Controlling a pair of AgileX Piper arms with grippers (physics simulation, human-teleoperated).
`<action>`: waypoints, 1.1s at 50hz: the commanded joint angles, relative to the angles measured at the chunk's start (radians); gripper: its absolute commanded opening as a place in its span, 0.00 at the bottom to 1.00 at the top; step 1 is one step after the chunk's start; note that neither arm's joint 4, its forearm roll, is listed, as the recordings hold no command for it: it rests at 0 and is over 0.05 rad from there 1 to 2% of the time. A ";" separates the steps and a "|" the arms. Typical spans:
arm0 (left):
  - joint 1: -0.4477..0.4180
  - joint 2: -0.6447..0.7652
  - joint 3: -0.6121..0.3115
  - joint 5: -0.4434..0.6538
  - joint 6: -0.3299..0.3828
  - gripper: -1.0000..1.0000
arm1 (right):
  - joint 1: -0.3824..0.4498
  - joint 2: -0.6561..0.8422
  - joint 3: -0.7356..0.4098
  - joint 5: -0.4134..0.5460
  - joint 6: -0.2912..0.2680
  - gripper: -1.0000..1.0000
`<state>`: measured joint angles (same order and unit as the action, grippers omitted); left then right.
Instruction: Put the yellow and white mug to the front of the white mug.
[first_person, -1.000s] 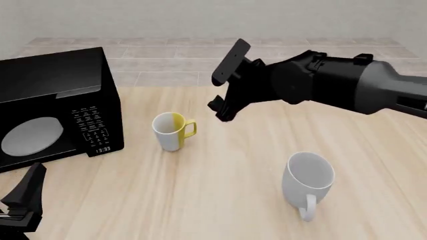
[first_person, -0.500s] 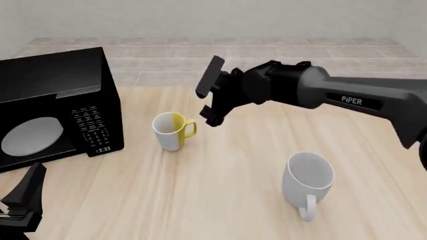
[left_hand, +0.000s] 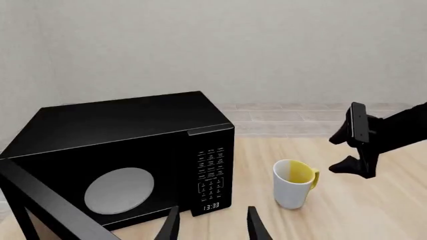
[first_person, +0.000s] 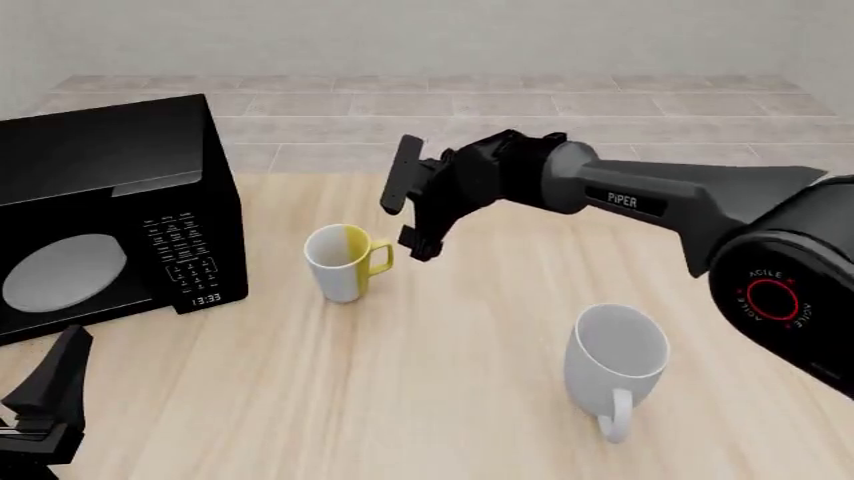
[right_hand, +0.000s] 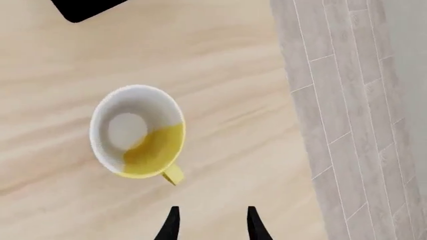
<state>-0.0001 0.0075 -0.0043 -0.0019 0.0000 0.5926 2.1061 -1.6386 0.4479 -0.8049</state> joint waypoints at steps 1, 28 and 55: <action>0.000 0.000 0.000 0.000 0.000 1.00 | 0.032 0.046 -0.043 0.021 -0.012 1.00; 0.000 0.000 0.000 0.000 0.000 1.00 | 0.045 0.152 -0.110 0.048 0.009 1.00; 0.000 0.000 0.000 0.000 0.000 1.00 | 0.057 0.173 -0.098 0.055 0.034 0.00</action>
<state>-0.0001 0.0074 -0.0043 -0.0019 0.0000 0.6440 2.2715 -1.7422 0.4954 -0.7749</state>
